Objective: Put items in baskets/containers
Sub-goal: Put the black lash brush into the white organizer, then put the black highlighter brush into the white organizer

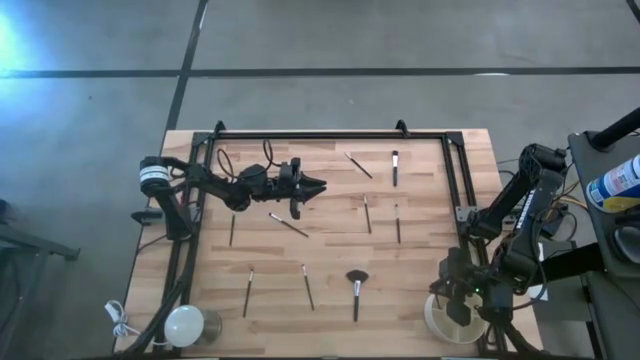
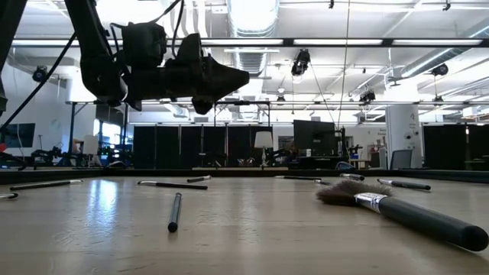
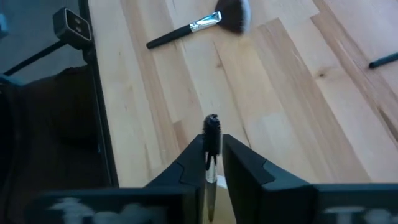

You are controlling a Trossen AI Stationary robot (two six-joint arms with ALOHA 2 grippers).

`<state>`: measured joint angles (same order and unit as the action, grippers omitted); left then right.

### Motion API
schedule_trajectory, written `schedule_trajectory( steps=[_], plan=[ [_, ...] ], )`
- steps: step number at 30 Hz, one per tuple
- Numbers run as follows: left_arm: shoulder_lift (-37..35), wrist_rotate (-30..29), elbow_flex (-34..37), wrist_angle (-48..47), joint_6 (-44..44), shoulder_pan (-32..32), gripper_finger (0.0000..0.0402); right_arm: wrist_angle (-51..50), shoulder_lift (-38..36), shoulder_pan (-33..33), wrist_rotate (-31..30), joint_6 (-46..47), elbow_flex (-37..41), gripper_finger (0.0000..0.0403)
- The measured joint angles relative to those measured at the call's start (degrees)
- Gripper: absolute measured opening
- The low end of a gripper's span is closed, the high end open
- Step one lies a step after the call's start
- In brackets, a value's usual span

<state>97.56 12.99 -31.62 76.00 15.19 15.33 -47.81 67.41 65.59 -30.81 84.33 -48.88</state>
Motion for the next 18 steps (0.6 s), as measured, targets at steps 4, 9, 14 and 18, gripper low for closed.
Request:
schedule_trajectory(
  steps=[4, 9, 14, 18],
  plan=[
    [0.0, -0.1, 0.0, -0.1, 0.2, 0.0, 0.0071, -0.1, -0.8, -0.8, 0.0, -0.4, -0.8, 0.0078],
    [0.0, 0.0, 0.0, -0.2, 0.3, 0.0, 0.0071, -0.2, -2.7, -2.5, -0.5, -6.5, -3.8, 0.0092],
    [0.0, 0.7, 0.0, -0.2, 0.3, 0.0, 0.0071, -0.2, -4.5, -8.7, -2.4, -17.0, -5.6, 0.0081],
    [0.0, 0.7, 0.0, -0.8, 1.1, 0.0, 0.007, 0.2, -5.7, -17.7, -2.8, -27.5, -4.4, 0.005]
  ],
)
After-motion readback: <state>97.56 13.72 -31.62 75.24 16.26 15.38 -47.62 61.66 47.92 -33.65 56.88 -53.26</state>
